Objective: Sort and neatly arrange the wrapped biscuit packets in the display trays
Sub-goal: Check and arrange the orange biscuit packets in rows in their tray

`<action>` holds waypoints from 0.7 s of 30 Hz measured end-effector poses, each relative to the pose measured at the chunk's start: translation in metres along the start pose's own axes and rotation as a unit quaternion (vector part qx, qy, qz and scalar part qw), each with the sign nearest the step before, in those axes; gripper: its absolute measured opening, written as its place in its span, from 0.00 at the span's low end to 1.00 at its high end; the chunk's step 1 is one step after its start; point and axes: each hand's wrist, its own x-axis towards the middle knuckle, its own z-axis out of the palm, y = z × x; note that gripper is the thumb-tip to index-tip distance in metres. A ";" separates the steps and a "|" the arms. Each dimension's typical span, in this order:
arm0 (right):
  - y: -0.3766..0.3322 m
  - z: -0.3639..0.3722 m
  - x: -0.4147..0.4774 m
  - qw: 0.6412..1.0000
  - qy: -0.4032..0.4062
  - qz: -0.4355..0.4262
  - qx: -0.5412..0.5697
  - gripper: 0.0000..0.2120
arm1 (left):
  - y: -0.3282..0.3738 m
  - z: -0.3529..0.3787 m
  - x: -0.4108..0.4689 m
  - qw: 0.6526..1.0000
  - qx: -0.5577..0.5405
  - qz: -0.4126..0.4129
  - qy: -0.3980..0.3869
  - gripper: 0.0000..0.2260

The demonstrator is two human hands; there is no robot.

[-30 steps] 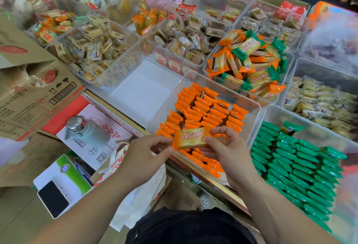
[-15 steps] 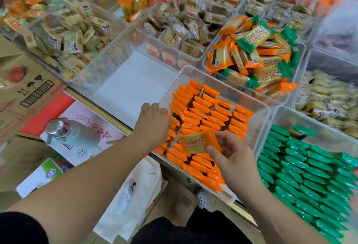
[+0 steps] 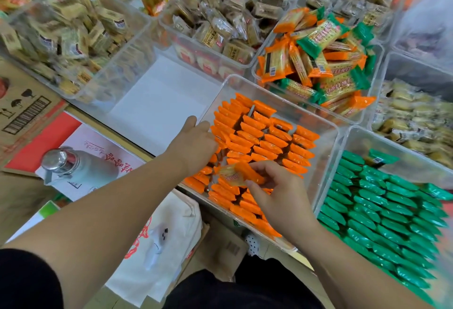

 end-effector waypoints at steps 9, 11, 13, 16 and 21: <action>0.014 0.003 -0.001 0.999 0.016 0.034 0.027 0.11 | -0.011 0.008 -0.003 0.996 -0.075 0.019 -0.037 0.12; 0.016 0.002 -0.002 0.998 0.014 0.038 0.039 0.11 | -0.010 0.003 -0.001 0.996 -0.064 0.017 -0.059 0.14; 0.018 0.000 -0.003 0.998 0.014 0.043 0.044 0.11 | -0.006 0.002 0.001 0.996 -0.043 0.014 -0.077 0.15; 0.022 -0.002 -0.005 0.997 0.020 0.052 0.054 0.12 | 0.001 0.002 0.005 0.996 -0.035 0.004 -0.079 0.11; 0.023 -0.006 -0.008 0.995 0.028 0.048 0.077 0.14 | 0.003 0.009 0.004 0.998 -0.055 -0.020 -0.037 0.11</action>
